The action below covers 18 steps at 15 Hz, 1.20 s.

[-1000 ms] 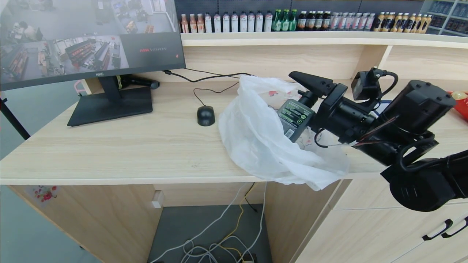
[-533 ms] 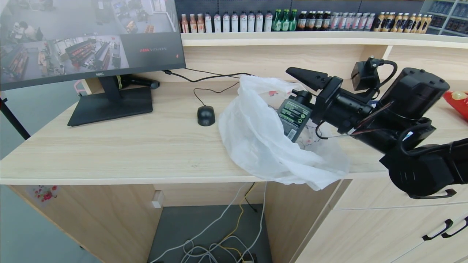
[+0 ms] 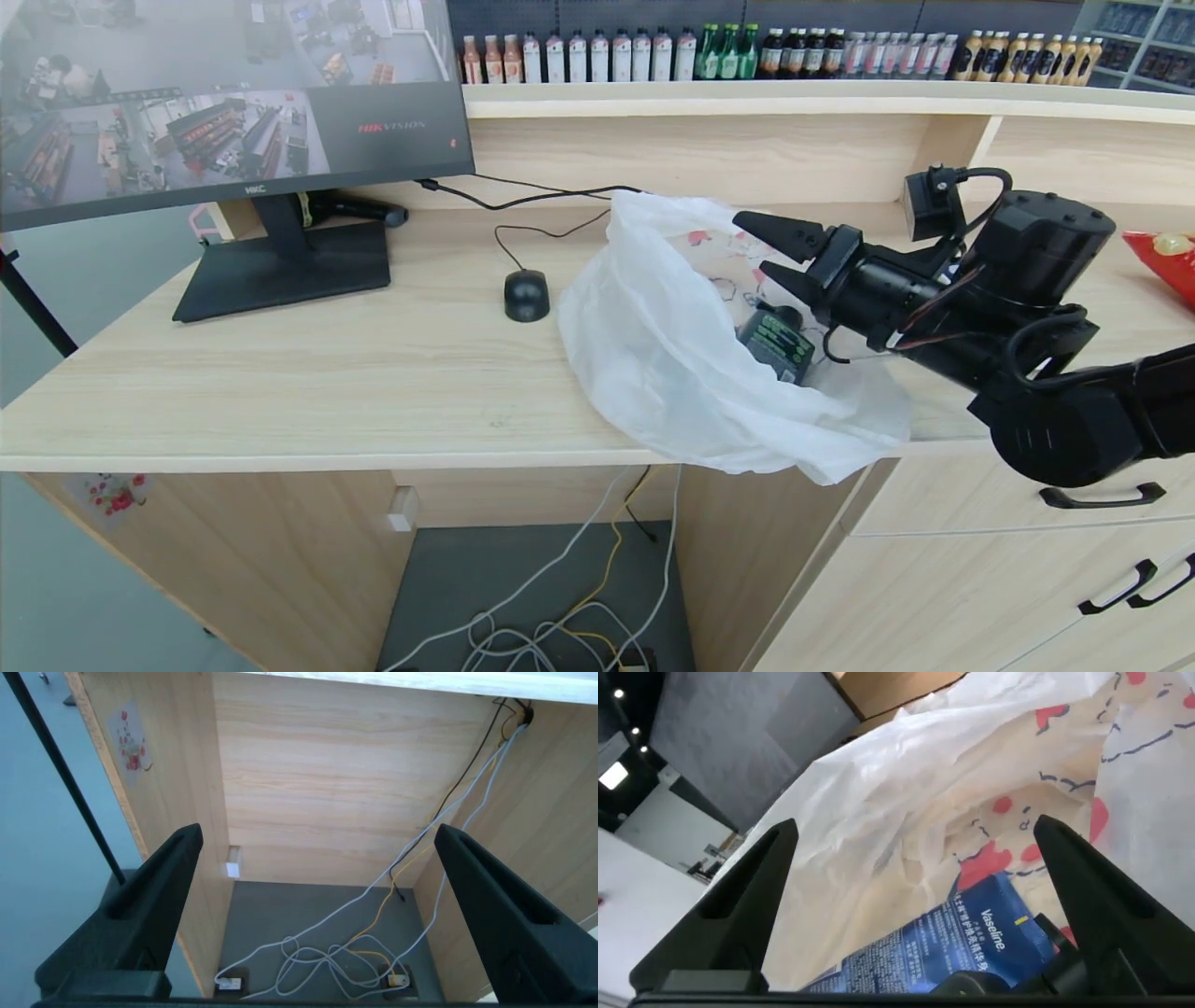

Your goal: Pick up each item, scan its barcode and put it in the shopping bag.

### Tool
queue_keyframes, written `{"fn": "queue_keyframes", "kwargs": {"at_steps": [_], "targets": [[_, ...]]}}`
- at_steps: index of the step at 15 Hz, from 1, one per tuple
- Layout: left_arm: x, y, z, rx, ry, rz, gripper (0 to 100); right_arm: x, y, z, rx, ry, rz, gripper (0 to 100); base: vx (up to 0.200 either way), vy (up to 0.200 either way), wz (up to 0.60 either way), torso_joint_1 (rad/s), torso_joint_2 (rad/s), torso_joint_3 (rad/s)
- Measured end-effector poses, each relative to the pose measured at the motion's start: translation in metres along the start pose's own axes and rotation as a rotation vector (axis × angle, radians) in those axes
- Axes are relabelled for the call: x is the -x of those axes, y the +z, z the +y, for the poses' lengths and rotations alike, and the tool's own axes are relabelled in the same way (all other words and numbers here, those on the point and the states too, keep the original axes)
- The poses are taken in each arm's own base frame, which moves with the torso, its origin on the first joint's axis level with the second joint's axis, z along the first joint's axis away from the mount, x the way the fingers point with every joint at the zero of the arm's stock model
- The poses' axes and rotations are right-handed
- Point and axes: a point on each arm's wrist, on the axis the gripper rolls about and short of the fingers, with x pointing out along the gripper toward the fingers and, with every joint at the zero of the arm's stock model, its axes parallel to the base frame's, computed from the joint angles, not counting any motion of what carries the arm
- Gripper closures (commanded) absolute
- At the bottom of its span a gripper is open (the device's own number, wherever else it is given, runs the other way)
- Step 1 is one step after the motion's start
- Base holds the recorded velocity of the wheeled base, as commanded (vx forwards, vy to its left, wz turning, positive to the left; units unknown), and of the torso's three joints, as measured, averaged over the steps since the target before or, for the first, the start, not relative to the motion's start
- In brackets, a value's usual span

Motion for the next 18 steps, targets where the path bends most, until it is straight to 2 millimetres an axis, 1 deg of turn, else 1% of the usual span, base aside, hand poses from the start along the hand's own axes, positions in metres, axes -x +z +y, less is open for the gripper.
{"fn": "queue_keyframes", "kwargs": {"at_steps": [2, 6, 8, 10, 11, 12, 14, 16, 18], "targets": [[0.000, 0.000, 0.000, 0.000, 0.000, 0.000, 0, 0.004, 0.003, 0.004, 0.045, -0.001, -0.010, 0, 0.000, 0.000, 0.00, 0.000, 0.00, 0.000], [0.000, 0.000, 0.000, 0.000, 0.000, 0.000, 0, 0.016, 0.004, 0.009, 0.301, -0.059, -0.043, 0, 0.000, 0.000, 0.00, 0.000, 0.00, 0.000], [0.000, 0.000, 0.000, 0.000, 0.000, 0.000, 0, 0.023, 0.010, 0.018, 0.393, -0.063, -0.073, 0, 0.000, 0.000, 0.00, 0.000, 0.00, 0.000], [0.000, 0.000, 0.000, 0.000, 0.000, 0.000, 0, 0.029, 0.013, 0.027, 0.438, -0.082, -0.104, 0, 0.000, 0.000, 0.00, 0.000, 0.00, 0.000], [0.000, 0.000, 0.000, 0.000, 0.000, 0.000, 0, 0.032, 0.013, 0.035, 0.468, -0.093, -0.122, 0, 0.000, 0.000, 0.00, 0.000, 0.00, 0.000], [0.000, 0.000, 0.000, 0.000, 0.000, 0.000, 0, 0.037, 0.012, 0.046, 0.513, -0.089, -0.133, 0, 0.000, 0.000, 0.00, 0.000, 0.00, 0.000], [0.000, 0.000, 0.000, 0.000, 0.000, 0.000, 0, 0.055, 0.003, 0.060, 0.671, -0.108, -0.116, 0, 0.000, 0.000, 0.00, 0.000, 0.00, 0.000], [0.000, 0.000, 0.000, 0.000, 0.000, 0.000, 0, 0.074, -0.001, 0.073, 0.816, -0.139, -0.132, 0, 0.000, 0.000, 0.00, 0.000, 0.00, 0.000], [0.000, 0.000, 0.000, 0.000, 0.000, 0.000, 0, 0.097, -0.010, 0.086, 0.896, -0.133, -0.131, 0, 0.000, 0.000, 0.00, 0.000, 0.00, 0.000]]}}
